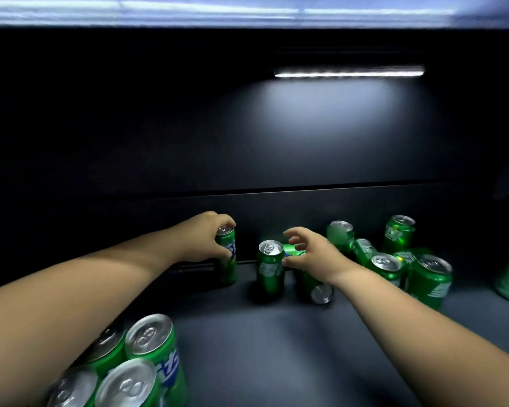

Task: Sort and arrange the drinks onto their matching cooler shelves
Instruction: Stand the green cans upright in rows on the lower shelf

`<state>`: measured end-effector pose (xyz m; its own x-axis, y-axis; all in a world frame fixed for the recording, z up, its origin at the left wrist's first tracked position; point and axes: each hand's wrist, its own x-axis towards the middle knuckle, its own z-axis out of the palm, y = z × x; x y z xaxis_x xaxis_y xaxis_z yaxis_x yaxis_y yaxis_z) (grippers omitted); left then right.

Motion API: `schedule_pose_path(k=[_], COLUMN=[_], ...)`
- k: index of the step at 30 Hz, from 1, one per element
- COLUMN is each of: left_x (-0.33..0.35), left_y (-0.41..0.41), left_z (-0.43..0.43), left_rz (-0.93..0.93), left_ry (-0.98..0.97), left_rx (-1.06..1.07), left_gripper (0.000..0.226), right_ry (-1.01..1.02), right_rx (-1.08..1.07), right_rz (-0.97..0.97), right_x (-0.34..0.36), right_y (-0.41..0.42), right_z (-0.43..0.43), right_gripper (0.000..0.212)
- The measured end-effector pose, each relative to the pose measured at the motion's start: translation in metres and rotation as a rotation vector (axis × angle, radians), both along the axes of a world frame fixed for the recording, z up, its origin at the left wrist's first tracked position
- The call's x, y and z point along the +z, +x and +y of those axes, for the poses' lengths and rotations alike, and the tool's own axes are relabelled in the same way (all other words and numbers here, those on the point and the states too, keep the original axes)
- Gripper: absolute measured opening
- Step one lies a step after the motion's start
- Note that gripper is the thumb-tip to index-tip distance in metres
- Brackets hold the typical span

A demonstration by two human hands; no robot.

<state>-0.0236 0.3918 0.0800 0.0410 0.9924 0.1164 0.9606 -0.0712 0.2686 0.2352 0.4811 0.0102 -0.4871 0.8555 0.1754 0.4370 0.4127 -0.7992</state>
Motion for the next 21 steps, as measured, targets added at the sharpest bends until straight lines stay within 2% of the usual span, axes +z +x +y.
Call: schedule_pose_path(k=[6,9,14,16,19,21], left_x=[-0.010,-0.009,-0.011,-0.013,-0.014,-0.014], left_y=[-0.007,-0.010,-0.013,-0.014,-0.017,-0.018], left_z=[0.020,0.027,0.039,0.043,0.047,0.049], left_rz=[0.052,0.038,0.028,0.026,0.007,0.013], left_ry=[-0.033,-0.058,-0.046,-0.040,-0.025,-0.026], left_rx=[0.104,0.110,0.100,0.106,0.127,0.136], left_gripper=[0.078,0.084,0.085,0.082,0.075,0.072], right_ry=[-0.043,-0.026,-0.163,-0.229,-0.275,-0.152], right_rx=[0.115,0.165,0.512,0.581,0.434,0.231], right_rz=[-0.069,-0.116,-0.180,-0.147,0.024,0.029], right_x=[-0.012,-0.007,-0.002,-0.001,-0.003,-0.007], right_y=[-0.030,-0.028,-0.014,-0.013,-0.015,-0.018], right_z=[0.023,0.024,0.007,0.008,0.027,0.044], right_gripper=[0.085,0.082,0.089,0.085,0.070,0.067])
